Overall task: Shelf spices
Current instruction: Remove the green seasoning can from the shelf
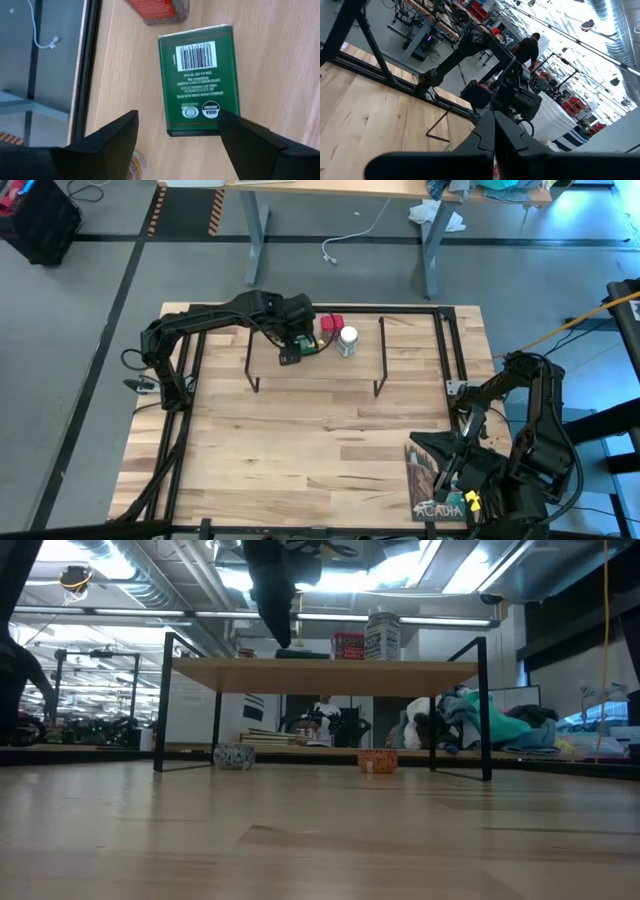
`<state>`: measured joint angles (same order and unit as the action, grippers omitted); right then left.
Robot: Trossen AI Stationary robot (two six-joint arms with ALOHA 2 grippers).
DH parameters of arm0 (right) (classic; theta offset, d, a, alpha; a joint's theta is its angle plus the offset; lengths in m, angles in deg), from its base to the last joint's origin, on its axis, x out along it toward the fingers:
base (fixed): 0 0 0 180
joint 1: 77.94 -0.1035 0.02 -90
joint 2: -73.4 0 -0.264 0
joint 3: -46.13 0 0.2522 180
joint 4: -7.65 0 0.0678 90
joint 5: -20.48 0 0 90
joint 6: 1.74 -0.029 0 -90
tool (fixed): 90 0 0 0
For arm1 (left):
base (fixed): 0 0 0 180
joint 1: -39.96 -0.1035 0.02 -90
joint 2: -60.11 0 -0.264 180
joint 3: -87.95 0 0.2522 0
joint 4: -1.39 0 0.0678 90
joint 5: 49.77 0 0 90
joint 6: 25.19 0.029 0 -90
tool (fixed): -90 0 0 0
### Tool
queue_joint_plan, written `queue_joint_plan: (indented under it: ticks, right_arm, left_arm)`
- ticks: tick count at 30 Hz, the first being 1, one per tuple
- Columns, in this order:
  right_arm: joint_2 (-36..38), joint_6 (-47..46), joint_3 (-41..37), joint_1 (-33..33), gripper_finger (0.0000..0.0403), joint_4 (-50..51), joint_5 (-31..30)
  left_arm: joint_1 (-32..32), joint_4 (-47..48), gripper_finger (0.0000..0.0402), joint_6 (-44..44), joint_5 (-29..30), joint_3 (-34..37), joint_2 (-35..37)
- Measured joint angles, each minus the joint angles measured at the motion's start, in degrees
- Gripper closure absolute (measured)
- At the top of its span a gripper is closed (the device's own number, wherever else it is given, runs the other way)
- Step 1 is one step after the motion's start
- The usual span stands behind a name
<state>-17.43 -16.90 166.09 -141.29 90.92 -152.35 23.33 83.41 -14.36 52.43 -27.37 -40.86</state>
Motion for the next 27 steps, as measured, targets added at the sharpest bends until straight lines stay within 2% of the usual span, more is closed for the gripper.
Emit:
queue_joint_plan:
  ticks: [5,8,16,27]
  right_arm:
    - [0.0,0.0,0.0,0.0,0.0403,0.0,0.4]
    - [0.0,0.0,0.0,0.0,0.0403,0.0,0.4]
    - [0.0,0.0,0.0,0.0,0.0403,0.0,1.0]
    - [0.0,0.0,0.0,0.0,0.0403,0.0,1.5]
  left_arm:
    - [0.4,-3.0,0.0136,-1.4,0.0,0.0,0.0]
    - [0.5,-3.3,0.0136,-6.0,-0.4,0.0,0.0]
    - [0.5,0.8,0.0132,-10.1,-1.6,0.0,0.0]
    - [0.5,-1.1,0.0024,-7.7,-3.5,0.0,0.0]
